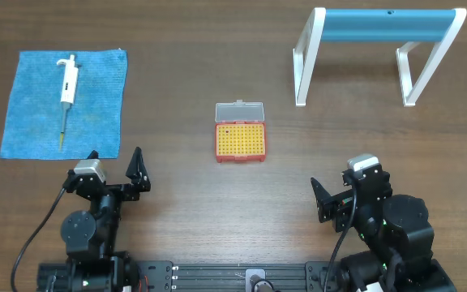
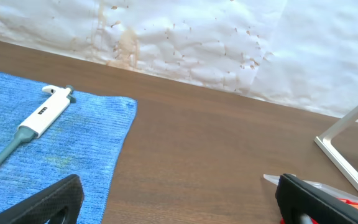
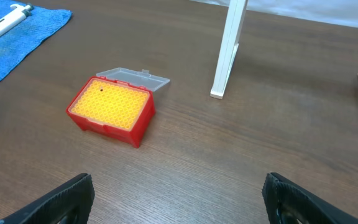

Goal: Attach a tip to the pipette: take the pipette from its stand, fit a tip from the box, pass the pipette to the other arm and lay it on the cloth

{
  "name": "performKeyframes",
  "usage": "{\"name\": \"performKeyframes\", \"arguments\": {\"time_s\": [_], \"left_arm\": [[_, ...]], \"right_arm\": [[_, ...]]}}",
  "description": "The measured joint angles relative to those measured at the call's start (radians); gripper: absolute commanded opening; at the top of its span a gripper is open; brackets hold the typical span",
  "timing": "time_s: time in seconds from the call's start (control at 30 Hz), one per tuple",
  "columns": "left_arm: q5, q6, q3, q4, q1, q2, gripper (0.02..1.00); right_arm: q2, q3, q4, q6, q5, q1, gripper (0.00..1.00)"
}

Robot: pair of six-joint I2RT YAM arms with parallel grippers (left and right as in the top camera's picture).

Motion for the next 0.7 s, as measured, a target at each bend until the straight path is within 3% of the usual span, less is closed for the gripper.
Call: {"name": "performKeyframes", "arguments": {"time_s": [0.37,0.47,0.5,0.57,0.67,0.7], "left_arm": [[-0.001,0.000,-0.031,0.072,0.000,0.000,0.996],[-0.001,0.000,-0.031,0.073,0.000,0.000,0.996],[-0.001,0.000,-0.031,0.073,0.000,0.000,0.998],[-0.001,0.000,-0.032,0.074,0.000,0.000,0.996],[-0.008,0.000,-0.034,0.075,0.000,-0.001,0.996],[-0.008,0.000,-0.034,0.076,0.000,-0.001,0.996]], "right_arm": [[0.000,0.000,0.000,0.000,0.000,0.000,0.886],[-0.003,-0.001,-0.004,-0.032,0.045,0.000,0.886],[-0.009,-0.010,0.030,-0.040,0.066,-0.010,0.886],[-0.054,-0.096,0.250,-0.068,0.140,-0.137,0.886],[-0.262,-0.385,0.641,-0.084,0.135,-0.329,0.886],[-0.316,-0.457,0.691,-0.086,0.111,-0.355,0.886]]}}
